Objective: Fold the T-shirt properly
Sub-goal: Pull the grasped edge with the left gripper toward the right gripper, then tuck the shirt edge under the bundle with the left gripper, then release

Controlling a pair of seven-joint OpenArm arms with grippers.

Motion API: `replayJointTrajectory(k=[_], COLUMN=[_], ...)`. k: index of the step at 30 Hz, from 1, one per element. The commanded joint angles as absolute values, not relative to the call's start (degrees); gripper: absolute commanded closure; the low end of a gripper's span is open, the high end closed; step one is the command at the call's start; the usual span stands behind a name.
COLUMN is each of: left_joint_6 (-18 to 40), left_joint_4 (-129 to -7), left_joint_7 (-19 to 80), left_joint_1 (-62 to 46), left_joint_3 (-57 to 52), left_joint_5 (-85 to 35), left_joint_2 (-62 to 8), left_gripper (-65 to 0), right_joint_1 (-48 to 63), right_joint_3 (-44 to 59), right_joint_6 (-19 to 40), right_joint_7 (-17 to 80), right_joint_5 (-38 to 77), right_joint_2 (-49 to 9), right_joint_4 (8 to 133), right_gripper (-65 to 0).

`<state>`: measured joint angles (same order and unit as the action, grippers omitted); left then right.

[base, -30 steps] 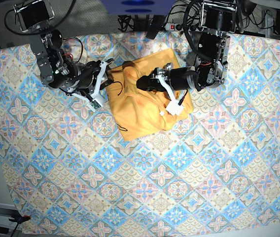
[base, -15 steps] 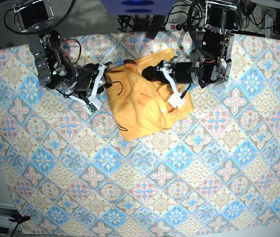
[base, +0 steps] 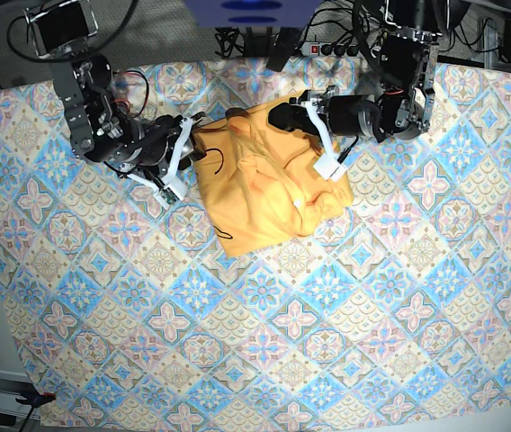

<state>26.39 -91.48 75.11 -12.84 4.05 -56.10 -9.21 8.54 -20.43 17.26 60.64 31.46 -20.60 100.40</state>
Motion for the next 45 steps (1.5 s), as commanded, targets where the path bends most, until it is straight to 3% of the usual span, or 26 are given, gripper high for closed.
replayJointTrajectory(k=[1, 7, 12, 41, 43, 45], left_joint_6=[26.68, 26.68, 26.95, 27.03, 27.03, 27.03], left_joint_4=[-92.26, -92.18, -90.15, -74.42, -74.42, -74.42], left_joint_7=[74.51, 74.86, 74.59, 72.92, 72.92, 72.92], left_joint_1=[-11.82, -11.12, -10.86, 0.84, 0.84, 0.84], left_joint_3=[4.26, 4.44, 6.90, 11.82, 11.82, 11.82], left_joint_5=[-57.27, -57.54, -57.54, -55.69, -55.96, -55.96], left_joint_2=[-9.19, -9.19, -9.36, -5.76, -5.76, -5.76], left_gripper=[-9.1, -30.4, -39.4, -38.9, -34.7, -24.7], right_joint_1=[7.87, 7.96, 7.96, 7.60, 7.60, 7.78], right_joint_3=[-20.35, -20.09, -20.35, -20.00, -19.91, -19.12], right_joint_6=[17.27, 17.27, 17.27, 17.27, 17.27, 17.27], right_joint_7=[59.74, 59.74, 59.74, 59.74, 59.65, 59.65], right_joint_5=[31.96, 31.96, 31.96, 31.96, 31.96, 31.96], right_joint_2=[-20.97, -20.97, -20.97, -20.97, -20.97, -20.97], right_joint_4=[101.41, 101.41, 101.41, 101.41, 101.41, 101.41], right_gripper=[-18.4, -18.4, -18.4, -18.3, -18.3, -18.2])
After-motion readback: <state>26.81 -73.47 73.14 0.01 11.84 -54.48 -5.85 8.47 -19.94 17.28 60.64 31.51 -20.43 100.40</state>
